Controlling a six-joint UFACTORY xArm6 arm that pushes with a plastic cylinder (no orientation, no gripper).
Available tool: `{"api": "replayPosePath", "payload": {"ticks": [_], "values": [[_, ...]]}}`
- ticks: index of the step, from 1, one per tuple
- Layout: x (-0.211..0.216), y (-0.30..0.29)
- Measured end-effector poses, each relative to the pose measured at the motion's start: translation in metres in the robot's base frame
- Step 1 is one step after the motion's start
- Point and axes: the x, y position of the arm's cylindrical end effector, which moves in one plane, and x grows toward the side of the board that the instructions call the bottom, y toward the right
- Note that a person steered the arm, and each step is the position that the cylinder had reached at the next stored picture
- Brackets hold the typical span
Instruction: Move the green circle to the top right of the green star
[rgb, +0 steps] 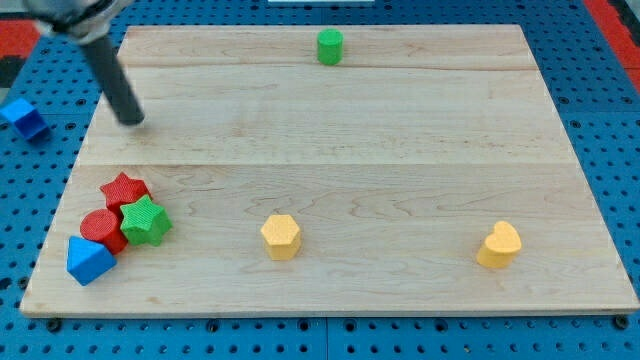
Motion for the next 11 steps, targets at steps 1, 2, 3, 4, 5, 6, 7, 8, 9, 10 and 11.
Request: {"api": "replayPosePath", "payload": {"ticks": [1, 2, 3, 4, 5, 6, 7, 8, 9, 10, 11], "values": [[-0.1, 0.067], [-0.144, 0.135], [-0.12, 0.216], [-0.132, 0.288], [-0.117, 0.338], [-0.049, 0.289], [-0.032, 0.224], [-0.072, 0.253], [-0.051, 0.208], [0.051, 0.129], [0.069, 0.146]]}}
